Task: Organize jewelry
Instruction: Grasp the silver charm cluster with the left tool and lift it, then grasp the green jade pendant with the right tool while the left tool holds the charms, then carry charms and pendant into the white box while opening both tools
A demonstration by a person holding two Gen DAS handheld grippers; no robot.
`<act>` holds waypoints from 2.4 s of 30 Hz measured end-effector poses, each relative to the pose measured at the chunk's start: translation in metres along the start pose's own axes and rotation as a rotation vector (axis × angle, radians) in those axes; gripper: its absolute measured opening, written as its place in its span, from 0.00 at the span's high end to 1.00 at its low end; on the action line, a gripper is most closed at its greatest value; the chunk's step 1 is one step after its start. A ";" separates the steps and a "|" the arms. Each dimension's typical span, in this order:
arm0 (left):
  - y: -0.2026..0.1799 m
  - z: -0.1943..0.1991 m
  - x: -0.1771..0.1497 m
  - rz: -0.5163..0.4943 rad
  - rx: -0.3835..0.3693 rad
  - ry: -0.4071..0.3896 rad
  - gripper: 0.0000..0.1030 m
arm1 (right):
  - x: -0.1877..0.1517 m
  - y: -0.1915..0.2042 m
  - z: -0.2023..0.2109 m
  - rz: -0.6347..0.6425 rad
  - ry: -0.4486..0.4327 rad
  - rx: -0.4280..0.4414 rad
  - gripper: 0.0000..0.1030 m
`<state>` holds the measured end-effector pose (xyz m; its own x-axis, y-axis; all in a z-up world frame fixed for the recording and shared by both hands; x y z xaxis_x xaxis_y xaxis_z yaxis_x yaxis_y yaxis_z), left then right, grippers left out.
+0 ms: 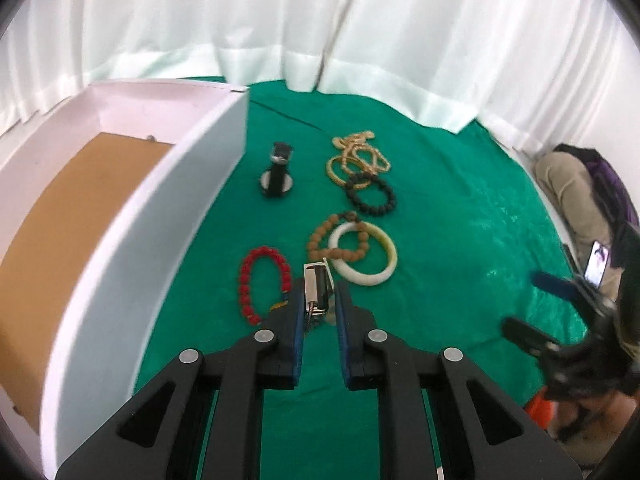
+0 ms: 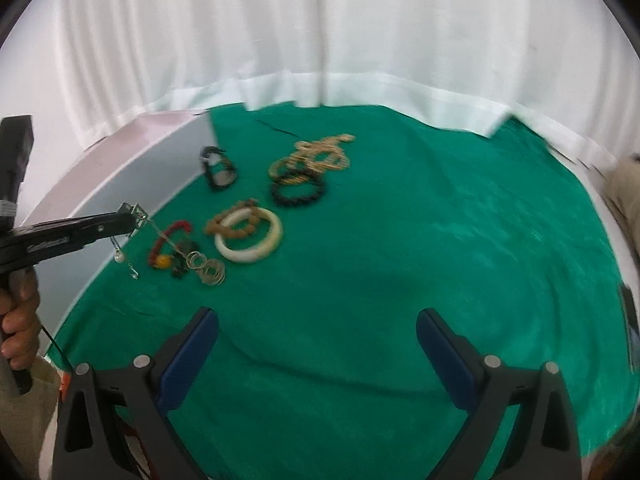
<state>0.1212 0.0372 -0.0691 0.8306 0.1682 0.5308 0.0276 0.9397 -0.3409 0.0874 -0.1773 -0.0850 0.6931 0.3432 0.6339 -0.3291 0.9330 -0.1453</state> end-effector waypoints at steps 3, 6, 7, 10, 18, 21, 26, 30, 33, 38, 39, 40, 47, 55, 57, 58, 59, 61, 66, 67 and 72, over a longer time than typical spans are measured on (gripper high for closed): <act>0.009 0.009 0.001 0.030 -0.018 0.004 0.88 | 0.023 0.019 -0.036 0.081 0.046 0.120 0.02; 0.017 0.019 0.002 0.046 -0.018 -0.005 0.88 | 0.037 0.032 -0.064 0.136 0.086 0.157 0.02; 0.019 0.021 0.003 0.045 -0.014 -0.005 0.88 | 0.039 0.034 -0.070 0.151 0.097 0.162 0.02; 0.030 0.020 -0.002 0.055 -0.023 0.021 0.87 | 0.044 0.045 -0.081 0.186 0.118 0.179 0.02; 0.054 0.015 -0.041 0.093 -0.030 0.075 0.87 | 0.022 0.072 -0.072 0.252 0.145 0.233 0.02; 0.062 0.028 -0.042 0.133 -0.043 0.055 0.87 | 0.017 0.073 -0.068 0.264 0.144 0.235 0.02; 0.062 0.049 -0.032 0.160 -0.071 0.010 0.88 | 0.022 0.074 -0.080 0.203 0.149 0.306 0.02; 0.056 0.055 -0.032 0.146 -0.051 -0.012 0.87 | 0.035 0.079 -0.103 0.069 0.156 0.415 0.18; 0.055 0.055 -0.034 0.150 -0.041 -0.012 0.87 | 0.043 0.092 -0.127 0.000 0.194 0.455 0.39; 0.056 0.058 -0.034 0.147 -0.024 -0.019 0.87 | 0.060 0.102 -0.145 -0.115 0.163 0.421 0.43; 0.057 0.058 -0.033 0.149 -0.022 -0.019 0.87 | 0.061 0.101 -0.147 -0.138 0.163 0.422 0.60; 0.057 0.059 -0.033 0.150 -0.021 -0.019 0.87 | 0.062 0.099 -0.150 -0.161 0.173 0.419 0.71; 0.058 0.069 -0.029 0.171 -0.024 -0.032 0.87 | 0.071 0.086 -0.118 -0.189 0.127 0.445 0.85; 0.048 0.118 -0.005 0.198 -0.052 -0.090 0.88 | 0.128 0.082 -0.046 -0.056 0.009 0.487 0.86; 0.047 0.141 0.007 0.204 -0.067 -0.118 0.87 | 0.146 0.088 -0.027 -0.013 -0.027 0.510 0.86; 0.048 0.152 0.012 0.207 -0.069 -0.136 0.87 | 0.157 0.093 -0.017 0.009 -0.047 0.527 0.86; 0.050 0.164 0.019 0.211 -0.071 -0.156 0.87 | 0.169 0.100 -0.005 0.029 -0.067 0.547 0.86; 0.056 0.190 0.033 0.218 -0.065 -0.204 0.88 | 0.192 0.115 0.011 0.067 -0.097 0.585 0.86; 0.089 0.223 0.059 0.237 0.055 -0.309 0.87 | 0.239 0.176 0.020 0.173 -0.144 0.649 0.86; 0.099 0.222 0.060 0.245 0.085 -0.317 0.87 | 0.243 0.190 0.014 0.192 -0.138 0.664 0.86; 0.158 0.182 0.052 0.326 0.234 -0.279 0.88 | 0.242 0.249 -0.038 0.253 -0.049 0.688 0.86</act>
<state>0.0673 0.2485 0.0460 0.5932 0.5085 0.6241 -0.3616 0.8610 -0.3577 0.1974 0.1418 0.0033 0.5186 0.5189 0.6796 -0.8144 0.5419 0.2077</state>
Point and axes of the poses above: each gripper's, at about its wrist camera, not at the fingertips, and z roughly against the way its jaws point, y to its left, x to its top, the point moved 4 cm from there along -z, roughly the way its jaws point, and after that the axes turned 12 degrees about z, right-handed, at the moved point
